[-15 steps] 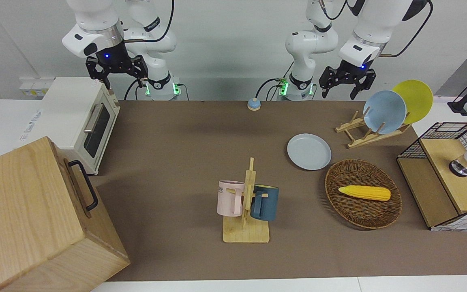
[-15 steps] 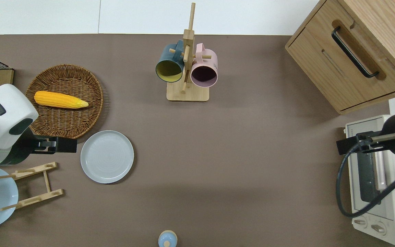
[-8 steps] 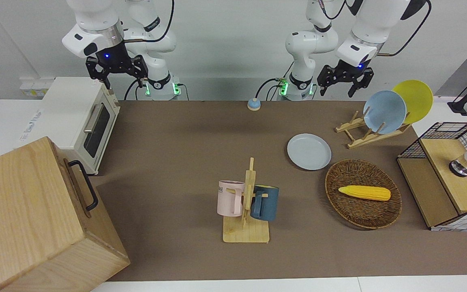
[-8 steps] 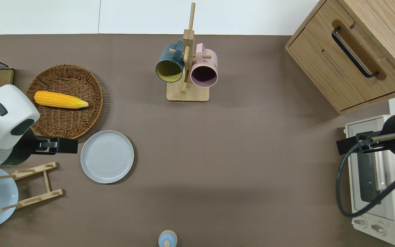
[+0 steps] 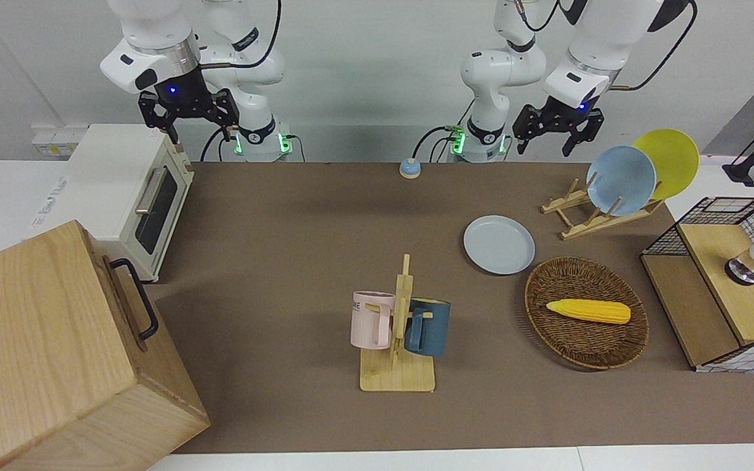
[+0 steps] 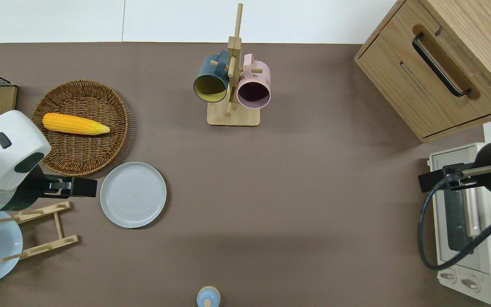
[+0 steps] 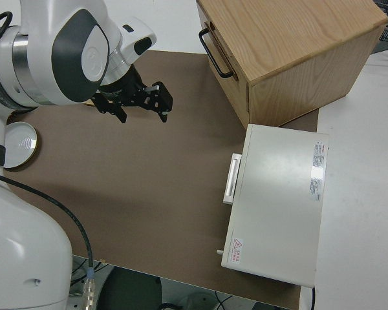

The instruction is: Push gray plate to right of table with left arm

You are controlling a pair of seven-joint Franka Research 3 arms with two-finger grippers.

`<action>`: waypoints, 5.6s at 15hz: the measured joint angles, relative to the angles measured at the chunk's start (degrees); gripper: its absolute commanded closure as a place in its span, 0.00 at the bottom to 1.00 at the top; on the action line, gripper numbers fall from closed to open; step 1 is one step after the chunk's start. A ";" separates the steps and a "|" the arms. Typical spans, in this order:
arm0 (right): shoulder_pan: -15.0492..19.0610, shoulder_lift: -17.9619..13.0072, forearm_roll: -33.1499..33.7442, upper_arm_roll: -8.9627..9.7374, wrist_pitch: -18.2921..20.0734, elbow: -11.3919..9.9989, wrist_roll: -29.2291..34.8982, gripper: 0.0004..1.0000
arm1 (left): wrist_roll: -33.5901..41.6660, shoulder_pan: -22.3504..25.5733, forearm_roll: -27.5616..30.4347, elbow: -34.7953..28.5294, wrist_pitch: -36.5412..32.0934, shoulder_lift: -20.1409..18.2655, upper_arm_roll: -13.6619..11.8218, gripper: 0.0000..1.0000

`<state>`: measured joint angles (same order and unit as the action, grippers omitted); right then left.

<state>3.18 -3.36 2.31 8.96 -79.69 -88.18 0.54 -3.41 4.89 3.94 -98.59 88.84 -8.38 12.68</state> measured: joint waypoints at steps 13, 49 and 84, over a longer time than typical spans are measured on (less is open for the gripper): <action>0.00 0.00 0.00 0.00 0.00 0.00 0.00 0.00 | 0.00 0.04 0.00 -0.41 -0.04 -0.56 -0.15 0.00; 0.00 0.00 0.00 0.00 0.00 0.00 0.00 0.00 | 15.89 8.37 -2.16 -30.04 34.00 14.67 -2.75 0.44; 0.00 0.00 0.00 0.00 0.00 0.00 0.00 0.00 | -18.78 0.58 9.16 -30.30 37.45 15.60 18.80 1.00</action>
<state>3.18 -3.36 2.31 8.96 -79.69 -88.18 0.55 -22.19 5.48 13.10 -128.89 126.29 7.22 31.48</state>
